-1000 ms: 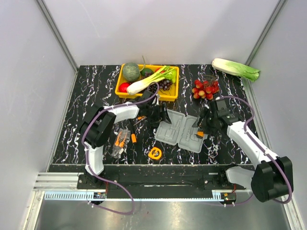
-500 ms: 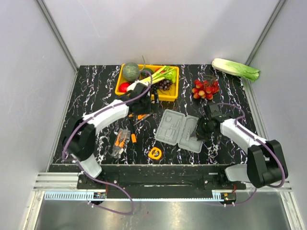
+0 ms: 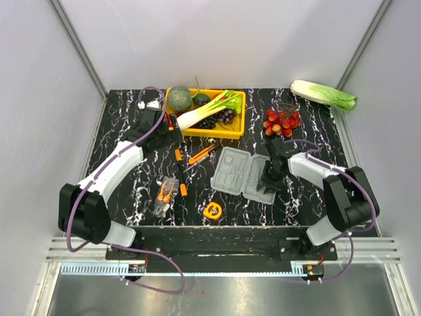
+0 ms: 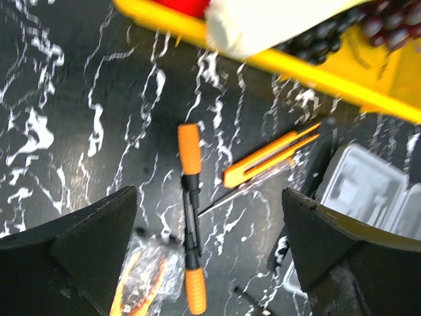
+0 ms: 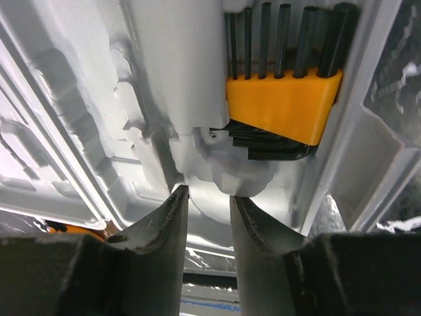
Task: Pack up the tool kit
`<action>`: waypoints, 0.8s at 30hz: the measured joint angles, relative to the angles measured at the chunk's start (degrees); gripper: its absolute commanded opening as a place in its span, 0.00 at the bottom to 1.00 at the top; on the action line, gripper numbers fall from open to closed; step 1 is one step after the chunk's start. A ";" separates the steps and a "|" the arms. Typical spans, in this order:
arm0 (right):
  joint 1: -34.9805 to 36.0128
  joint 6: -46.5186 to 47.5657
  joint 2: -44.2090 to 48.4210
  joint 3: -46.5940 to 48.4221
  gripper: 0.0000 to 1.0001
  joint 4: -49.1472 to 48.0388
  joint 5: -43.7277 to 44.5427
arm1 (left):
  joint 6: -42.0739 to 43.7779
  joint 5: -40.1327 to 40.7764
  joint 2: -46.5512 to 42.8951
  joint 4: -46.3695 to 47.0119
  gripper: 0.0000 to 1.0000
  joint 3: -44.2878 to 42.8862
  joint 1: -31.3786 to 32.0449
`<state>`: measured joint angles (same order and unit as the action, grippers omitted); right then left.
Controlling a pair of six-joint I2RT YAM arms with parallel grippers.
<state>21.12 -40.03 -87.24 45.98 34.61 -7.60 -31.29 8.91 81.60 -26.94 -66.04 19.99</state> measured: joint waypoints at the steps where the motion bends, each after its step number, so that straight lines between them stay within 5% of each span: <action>1: 0.00 0.20 -1.42 1.42 0.37 0.02 0.46 | -0.15 -0.09 0.02 -0.83 0.92 0.70 -0.46; 8: 0.11 2.14 -8.50 9.75 0.37 -2.32 5.38 | -1.97 -1.62 2.10 -3.63 0.81 6.71 -2.64; 24: -1.68 7.08 -2.32 9.22 0.40 -3.80 13.51 | -4.37 -3.76 19.69 0.35 0.68 1.99 -3.65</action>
<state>19.44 -32.95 -89.56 55.20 30.81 5.91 -35.66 5.15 101.30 -26.59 -64.05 16.34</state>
